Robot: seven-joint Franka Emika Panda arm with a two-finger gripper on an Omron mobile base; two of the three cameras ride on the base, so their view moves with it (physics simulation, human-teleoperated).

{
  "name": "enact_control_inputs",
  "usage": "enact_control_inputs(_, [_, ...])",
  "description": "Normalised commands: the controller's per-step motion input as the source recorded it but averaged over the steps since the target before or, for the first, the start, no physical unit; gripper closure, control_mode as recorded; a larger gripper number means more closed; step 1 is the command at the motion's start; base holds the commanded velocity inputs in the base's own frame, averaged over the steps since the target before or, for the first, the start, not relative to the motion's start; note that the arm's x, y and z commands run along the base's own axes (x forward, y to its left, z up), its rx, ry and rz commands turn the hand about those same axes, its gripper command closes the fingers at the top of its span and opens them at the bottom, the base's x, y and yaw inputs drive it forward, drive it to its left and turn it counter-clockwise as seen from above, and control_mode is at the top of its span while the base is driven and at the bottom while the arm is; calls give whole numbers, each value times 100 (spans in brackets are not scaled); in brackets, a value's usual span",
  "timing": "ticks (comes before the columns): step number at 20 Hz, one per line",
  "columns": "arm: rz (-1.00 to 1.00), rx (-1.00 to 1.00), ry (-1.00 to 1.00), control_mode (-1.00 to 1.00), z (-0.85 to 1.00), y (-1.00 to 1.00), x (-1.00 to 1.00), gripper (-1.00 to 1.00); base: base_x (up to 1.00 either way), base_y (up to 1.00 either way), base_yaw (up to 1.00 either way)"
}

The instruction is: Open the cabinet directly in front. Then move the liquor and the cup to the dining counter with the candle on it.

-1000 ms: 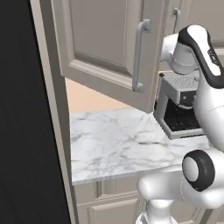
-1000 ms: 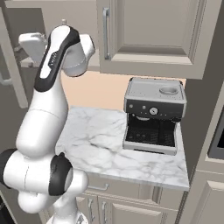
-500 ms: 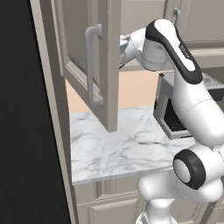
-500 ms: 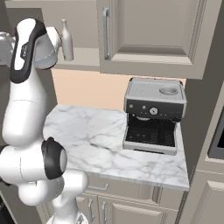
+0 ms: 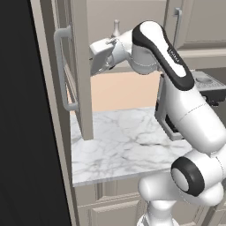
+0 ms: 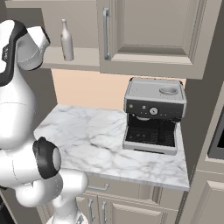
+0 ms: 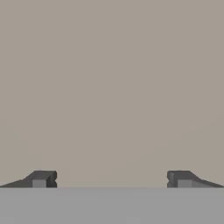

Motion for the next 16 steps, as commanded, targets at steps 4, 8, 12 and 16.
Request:
enact_control_inputs(4, [0, 3, -11, -100, 3, -78, -18, -100, 0, 0, 0])
enact_control_inputs(8, [-3, 0, -8, -100, 3, -98, -18, -100, 0, 0, 0])
enact_control_inputs(12, [-10, 0, -21, -100, 5, -99, -28, -100, 0, 0, 0])
enact_control_inputs(16, [-29, 0, -37, -100, 5, -87, -20, -100, 0, 0, 0])
